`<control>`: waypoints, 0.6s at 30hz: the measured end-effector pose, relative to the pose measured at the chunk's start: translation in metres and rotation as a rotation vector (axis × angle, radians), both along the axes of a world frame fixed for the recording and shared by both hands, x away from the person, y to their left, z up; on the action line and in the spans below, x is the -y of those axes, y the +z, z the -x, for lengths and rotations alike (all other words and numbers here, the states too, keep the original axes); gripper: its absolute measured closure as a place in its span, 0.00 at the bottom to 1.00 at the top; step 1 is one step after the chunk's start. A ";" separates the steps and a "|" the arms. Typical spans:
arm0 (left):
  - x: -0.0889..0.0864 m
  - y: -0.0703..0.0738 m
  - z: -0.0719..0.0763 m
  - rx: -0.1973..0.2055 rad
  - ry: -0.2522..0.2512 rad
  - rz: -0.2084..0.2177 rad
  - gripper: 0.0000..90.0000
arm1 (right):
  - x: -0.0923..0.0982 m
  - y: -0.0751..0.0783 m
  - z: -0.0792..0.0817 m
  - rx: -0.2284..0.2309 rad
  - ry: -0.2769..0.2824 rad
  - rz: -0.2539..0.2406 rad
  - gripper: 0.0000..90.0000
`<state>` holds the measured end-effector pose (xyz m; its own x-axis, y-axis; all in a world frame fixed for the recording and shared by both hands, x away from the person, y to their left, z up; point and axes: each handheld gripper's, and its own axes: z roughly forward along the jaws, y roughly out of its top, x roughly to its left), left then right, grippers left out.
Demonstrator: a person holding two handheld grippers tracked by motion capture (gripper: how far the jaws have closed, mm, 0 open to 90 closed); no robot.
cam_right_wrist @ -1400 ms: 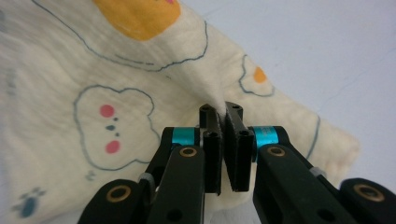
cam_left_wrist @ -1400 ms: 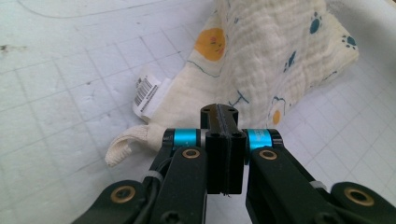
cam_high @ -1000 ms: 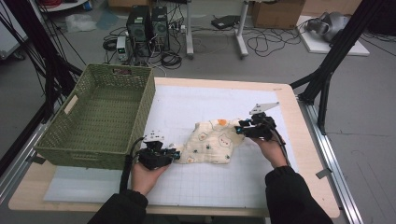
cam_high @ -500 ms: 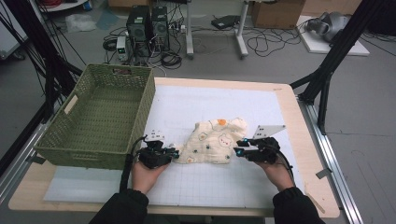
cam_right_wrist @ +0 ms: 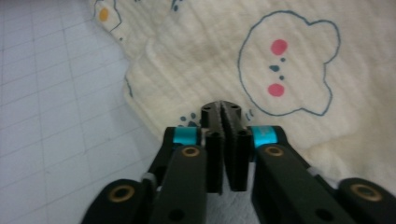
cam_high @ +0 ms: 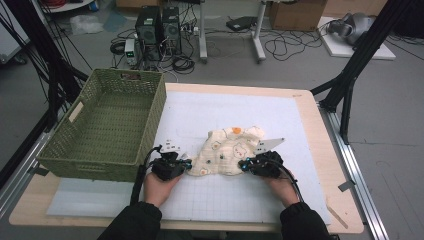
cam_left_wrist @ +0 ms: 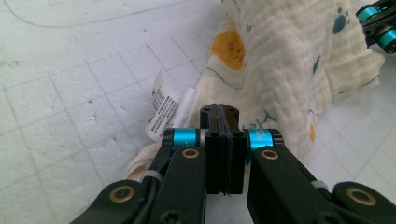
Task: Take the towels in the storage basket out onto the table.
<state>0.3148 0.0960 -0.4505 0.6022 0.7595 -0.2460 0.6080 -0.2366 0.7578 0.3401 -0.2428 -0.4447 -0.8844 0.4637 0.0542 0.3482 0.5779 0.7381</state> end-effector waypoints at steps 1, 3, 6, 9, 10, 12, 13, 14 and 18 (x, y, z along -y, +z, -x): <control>0.000 0.001 0.001 0.000 -0.004 -0.003 0.99 | 0.001 0.001 0.000 -0.002 0.005 -0.001 0.99; 0.000 0.002 0.002 0.003 -0.007 0.001 0.99 | 0.004 0.004 0.002 -0.007 0.010 -0.014 0.99; -0.001 0.006 0.005 0.008 -0.009 0.020 0.99 | 0.010 0.010 0.007 0.010 0.016 -0.023 0.99; -0.003 0.009 0.007 0.010 -0.012 0.035 0.99 | 0.018 0.018 0.014 0.017 0.020 -0.047 0.99; -0.004 0.010 0.008 0.014 -0.013 0.036 0.99 | 0.020 0.020 0.016 0.019 0.026 -0.049 0.99; -0.005 0.012 0.011 0.012 -0.016 0.048 0.99 | 0.026 0.027 0.023 0.020 0.036 -0.054 0.99; -0.005 0.013 0.012 0.012 -0.015 0.057 0.99 | 0.028 0.029 0.025 0.028 0.041 -0.060 0.99; -0.005 0.014 0.014 0.014 -0.019 0.057 0.99 | 0.030 0.033 0.028 0.033 0.043 -0.064 0.99; -0.003 0.019 0.022 0.021 -0.047 0.063 0.99 | 0.040 0.047 0.042 0.031 0.075 -0.073 0.99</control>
<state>0.2929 0.0992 -0.4315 0.6421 0.7138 -0.2795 0.5815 -0.2159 0.7844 0.2983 -0.2826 -0.3979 -0.9181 0.3923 0.0572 0.2823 0.5457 0.7890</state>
